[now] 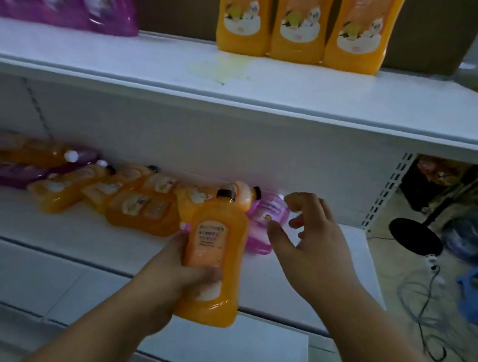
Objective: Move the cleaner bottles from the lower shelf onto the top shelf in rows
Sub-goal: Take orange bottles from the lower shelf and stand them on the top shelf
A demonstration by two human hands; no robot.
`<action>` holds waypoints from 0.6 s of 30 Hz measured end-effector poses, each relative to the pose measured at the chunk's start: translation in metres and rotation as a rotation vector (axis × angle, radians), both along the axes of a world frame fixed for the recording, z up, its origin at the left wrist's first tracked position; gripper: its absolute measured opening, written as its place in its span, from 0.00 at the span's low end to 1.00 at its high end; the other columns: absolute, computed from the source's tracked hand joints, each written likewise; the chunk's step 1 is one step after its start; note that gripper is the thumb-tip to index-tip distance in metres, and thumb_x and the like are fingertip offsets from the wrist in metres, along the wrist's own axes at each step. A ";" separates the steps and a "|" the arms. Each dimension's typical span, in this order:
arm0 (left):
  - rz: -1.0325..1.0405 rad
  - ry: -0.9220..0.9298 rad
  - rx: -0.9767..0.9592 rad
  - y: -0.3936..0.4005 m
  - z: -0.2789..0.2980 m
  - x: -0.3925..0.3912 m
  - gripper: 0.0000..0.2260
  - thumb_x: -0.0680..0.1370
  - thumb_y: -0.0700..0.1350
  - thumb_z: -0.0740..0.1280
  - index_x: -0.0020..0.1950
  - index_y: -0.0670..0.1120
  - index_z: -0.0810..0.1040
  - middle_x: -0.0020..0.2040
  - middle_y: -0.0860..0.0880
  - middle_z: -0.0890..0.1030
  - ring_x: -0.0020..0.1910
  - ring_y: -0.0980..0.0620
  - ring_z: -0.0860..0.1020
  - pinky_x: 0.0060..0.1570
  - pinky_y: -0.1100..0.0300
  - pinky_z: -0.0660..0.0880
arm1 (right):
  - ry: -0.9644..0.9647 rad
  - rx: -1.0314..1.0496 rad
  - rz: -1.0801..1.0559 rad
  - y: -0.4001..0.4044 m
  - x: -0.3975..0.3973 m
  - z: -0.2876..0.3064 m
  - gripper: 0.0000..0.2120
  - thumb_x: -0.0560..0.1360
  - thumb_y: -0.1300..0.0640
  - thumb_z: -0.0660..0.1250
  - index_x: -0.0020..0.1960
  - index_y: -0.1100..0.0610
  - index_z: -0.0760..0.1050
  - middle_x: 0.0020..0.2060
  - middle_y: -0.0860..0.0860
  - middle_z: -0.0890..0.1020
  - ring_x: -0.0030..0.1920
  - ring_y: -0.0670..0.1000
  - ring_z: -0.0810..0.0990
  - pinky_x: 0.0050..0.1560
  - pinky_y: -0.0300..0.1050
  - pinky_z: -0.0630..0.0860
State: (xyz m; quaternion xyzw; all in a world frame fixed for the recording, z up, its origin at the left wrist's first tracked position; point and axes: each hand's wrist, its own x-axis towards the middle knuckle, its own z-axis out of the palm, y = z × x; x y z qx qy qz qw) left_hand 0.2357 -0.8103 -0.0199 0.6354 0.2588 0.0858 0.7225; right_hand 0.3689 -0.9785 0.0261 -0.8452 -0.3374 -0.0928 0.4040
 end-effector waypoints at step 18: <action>0.105 -0.269 0.054 0.162 0.054 -0.108 0.28 0.61 0.57 0.77 0.59 0.52 0.78 0.50 0.47 0.86 0.47 0.45 0.85 0.40 0.52 0.82 | 0.273 -0.439 -0.418 0.220 -0.002 -0.039 0.25 0.75 0.41 0.63 0.68 0.51 0.71 0.77 0.63 0.50 0.67 0.72 0.62 0.63 0.60 0.67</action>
